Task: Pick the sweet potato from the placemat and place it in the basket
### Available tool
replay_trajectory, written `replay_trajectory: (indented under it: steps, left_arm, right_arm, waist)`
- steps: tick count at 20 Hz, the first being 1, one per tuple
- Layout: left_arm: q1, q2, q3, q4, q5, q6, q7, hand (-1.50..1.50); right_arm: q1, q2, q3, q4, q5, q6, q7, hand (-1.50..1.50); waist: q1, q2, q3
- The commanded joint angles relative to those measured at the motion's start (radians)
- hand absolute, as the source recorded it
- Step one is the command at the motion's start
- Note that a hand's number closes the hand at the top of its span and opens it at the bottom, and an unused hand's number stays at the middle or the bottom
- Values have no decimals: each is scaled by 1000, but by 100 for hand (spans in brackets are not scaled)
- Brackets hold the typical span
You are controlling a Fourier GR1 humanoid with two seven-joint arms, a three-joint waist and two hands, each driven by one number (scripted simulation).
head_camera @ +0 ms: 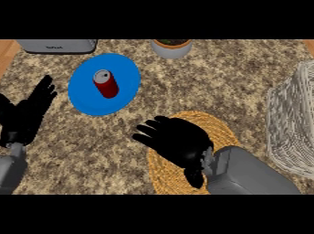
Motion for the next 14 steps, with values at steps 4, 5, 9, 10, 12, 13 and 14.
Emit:
replay_trajectory:
  steps: [4, 5, 9, 10, 12, 13, 14]
  left_arm:
    - [-19, -6, 47, 60, -19, -50, -9, 0]
    - [-40, 2, 56, 44, -12, -57, 39, 0]
    - [23, -65, 12, -46, -81, 5, 38, 0]
    - [-4, -9, 69, -57, -36, -39, 88, 0]
    - [-17, -71, 64, 61, -79, -46, -19, 0]
    - [55, -33, 81, -36, -68, -51, 16, 0]
    - [4, -75, 66, 12, -94, -53, 5, 0]
  right_arm:
    - [3, -5, 22, 219, 172, -79, -157, -150]
    - [38, -45, 18, 166, 180, -66, -176, -150]
    - [11, 70, 31, 249, 254, -27, -125, -150]
    - [59, 75, 61, 228, 276, -44, -115, -150]
    - [57, -17, -14, 191, 268, -5, -215, -150]
    - [87, -56, -8, 202, 292, -66, -272, -150]
    - [29, 45, -37, 250, 317, -35, -237, -150]
  waist:
    - [-6, -1, -1]
    - [-9, -2, -1]
    - [-4, -4, -1]
    - [-5, -4, -1]
    - [-12, -3, -1]
    - [-6, -4, -1]
    - [-7, -3, -1]
